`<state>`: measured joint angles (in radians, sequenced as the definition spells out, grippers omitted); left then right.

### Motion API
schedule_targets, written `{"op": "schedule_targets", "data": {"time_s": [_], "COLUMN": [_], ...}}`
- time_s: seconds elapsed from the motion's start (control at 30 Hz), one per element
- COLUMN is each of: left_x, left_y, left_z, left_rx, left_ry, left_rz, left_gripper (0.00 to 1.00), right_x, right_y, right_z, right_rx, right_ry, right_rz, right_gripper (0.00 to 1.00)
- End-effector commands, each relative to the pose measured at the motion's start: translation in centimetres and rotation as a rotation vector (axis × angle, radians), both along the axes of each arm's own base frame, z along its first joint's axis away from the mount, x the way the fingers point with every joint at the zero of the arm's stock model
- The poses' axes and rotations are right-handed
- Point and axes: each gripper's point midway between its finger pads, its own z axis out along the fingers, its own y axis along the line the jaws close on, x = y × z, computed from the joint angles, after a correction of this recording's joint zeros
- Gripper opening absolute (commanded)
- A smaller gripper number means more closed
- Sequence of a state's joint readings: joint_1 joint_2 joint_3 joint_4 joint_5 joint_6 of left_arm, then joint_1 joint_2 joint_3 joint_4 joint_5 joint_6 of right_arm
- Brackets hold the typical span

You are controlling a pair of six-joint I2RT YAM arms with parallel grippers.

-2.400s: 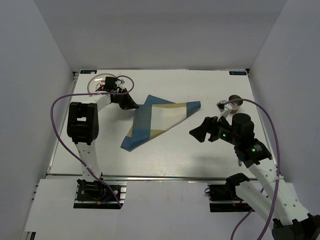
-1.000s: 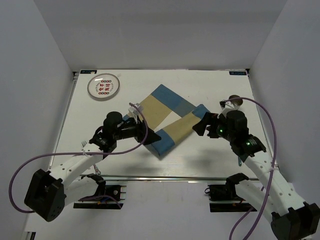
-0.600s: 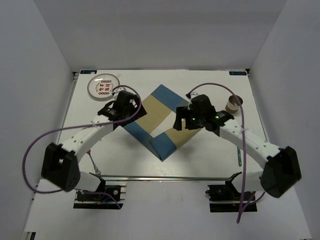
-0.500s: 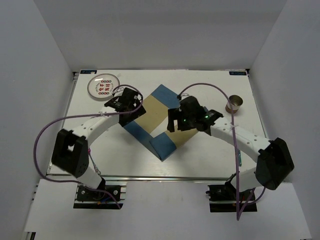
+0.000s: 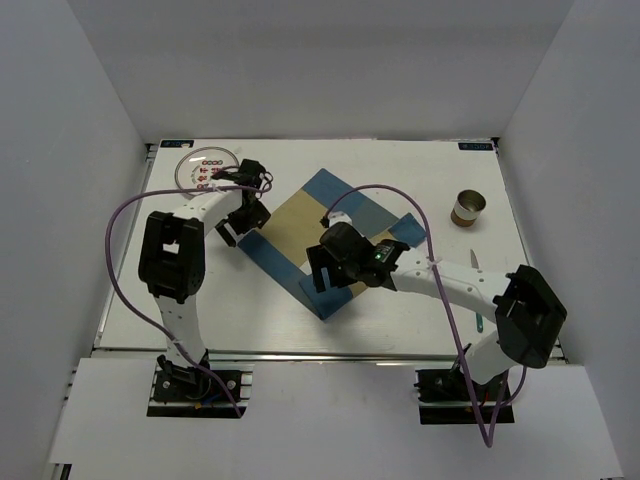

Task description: Set the dinner table for one person

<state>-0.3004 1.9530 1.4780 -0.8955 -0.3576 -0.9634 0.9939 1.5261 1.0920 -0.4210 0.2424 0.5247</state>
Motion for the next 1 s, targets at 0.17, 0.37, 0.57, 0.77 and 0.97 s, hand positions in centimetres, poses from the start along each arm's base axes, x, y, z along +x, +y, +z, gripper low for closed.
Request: {"op": "schedule_targets", "data": {"time_s": [0.17, 0.37, 0.57, 0.77, 0.97], "left_x": [-1.9, -3.8, -4.1, -4.3, -4.1], "left_y": [2.0, 1.5, 1.2, 0.5, 0.2], "left_z": [-1.7, -4.5, -5.7, -5.4, -4.7], "left_rx": [0.016, -0.029, -0.06, -0.105, -0.125], "left_ry": [0.064, 0.107, 0.13, 0.106, 0.082], "left_rz": [0.048, 0.028, 0.002, -0.028, -0.052], "left_gripper": [0.84, 0.28, 0.0, 0.0, 0.0], "right_x": [1.4, 1.7, 2.1, 1.8, 1.4], "right_y": [1.6, 3.1, 4.1, 5.4, 6.4], "right_z": [-0.4, -2.8, -4.8, -5.5, -6.1], "right_rx": [-0.099, -0.261, -0.258, -0.238, -0.242], "right_ry": [-0.072, -0.086, -0.087, -0.092, -0.094], "right_rz": [-0.028, -0.026, -0.054, -0.053, -0.042], "right_gripper": [0.89, 0.89, 0.77, 0.66, 0.64]}}
